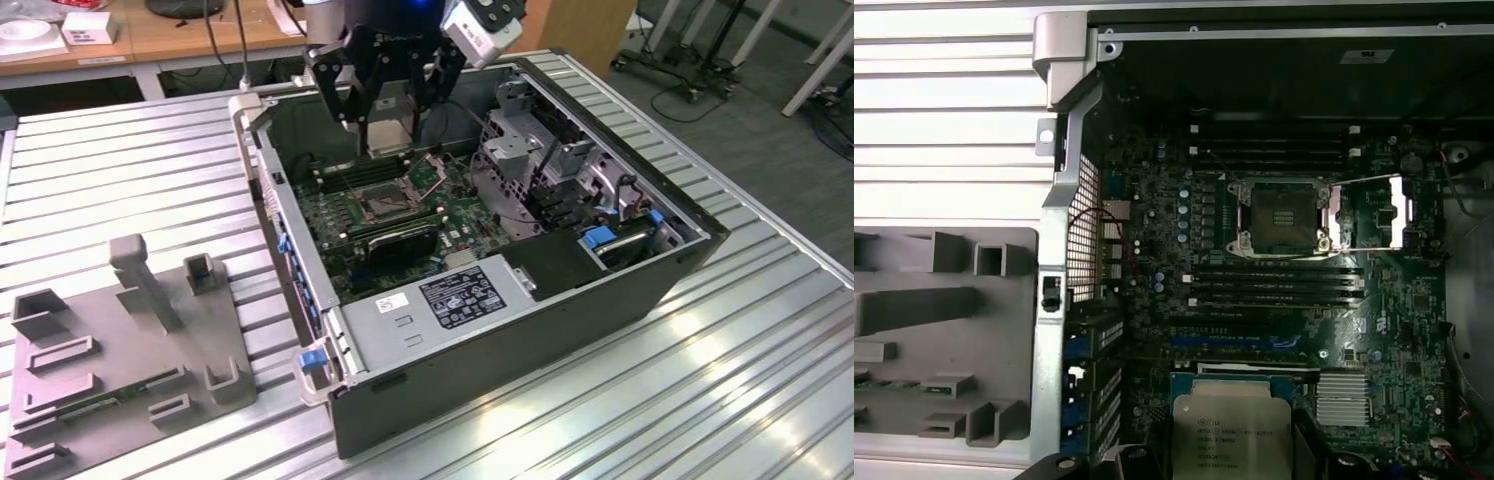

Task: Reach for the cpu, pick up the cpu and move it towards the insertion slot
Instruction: 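Pick up the cpu and move it towards the insertion slot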

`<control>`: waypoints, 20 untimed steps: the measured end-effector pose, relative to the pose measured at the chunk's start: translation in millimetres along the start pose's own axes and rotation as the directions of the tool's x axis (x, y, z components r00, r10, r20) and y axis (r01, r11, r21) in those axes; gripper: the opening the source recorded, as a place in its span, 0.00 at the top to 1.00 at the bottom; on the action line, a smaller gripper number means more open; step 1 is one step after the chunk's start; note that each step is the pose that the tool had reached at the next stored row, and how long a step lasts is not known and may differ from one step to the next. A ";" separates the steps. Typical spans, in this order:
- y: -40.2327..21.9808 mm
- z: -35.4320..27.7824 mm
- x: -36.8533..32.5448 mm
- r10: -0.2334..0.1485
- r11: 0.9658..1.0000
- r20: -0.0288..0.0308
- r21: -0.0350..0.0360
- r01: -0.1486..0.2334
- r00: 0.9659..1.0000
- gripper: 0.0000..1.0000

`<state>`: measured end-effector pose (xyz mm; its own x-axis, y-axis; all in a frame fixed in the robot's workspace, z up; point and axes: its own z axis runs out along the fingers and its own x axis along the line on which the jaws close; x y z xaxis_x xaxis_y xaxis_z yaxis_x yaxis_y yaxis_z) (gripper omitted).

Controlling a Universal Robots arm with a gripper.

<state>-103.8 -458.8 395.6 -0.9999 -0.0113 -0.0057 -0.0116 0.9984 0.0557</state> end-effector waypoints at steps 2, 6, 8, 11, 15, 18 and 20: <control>0.0 0.0 -2.1 0.000 1.000 0.000 0.000 0.000 1.000 0.45; -0.1 0.2 -6.8 0.000 1.000 0.000 0.000 0.000 1.000 0.45; -0.1 0.3 -9.2 0.000 1.000 0.000 0.000 0.000 1.000 0.45; -0.2 0.4 -12.7 0.000 1.000 0.000 0.000 0.000 1.000 0.45; -0.2 0.5 -16.8 0.000 1.000 0.000 0.000 0.000 1.000 0.45; 0.5 0.7 -18.1 0.000 1.000 0.000 0.000 0.000 1.000 0.45; 2.2 1.2 -18.6 0.000 1.000 0.000 0.000 0.000 1.000 0.45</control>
<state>-85.2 -456.3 394.7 -0.9999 -0.0112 -0.0058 -0.0115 0.9984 0.0559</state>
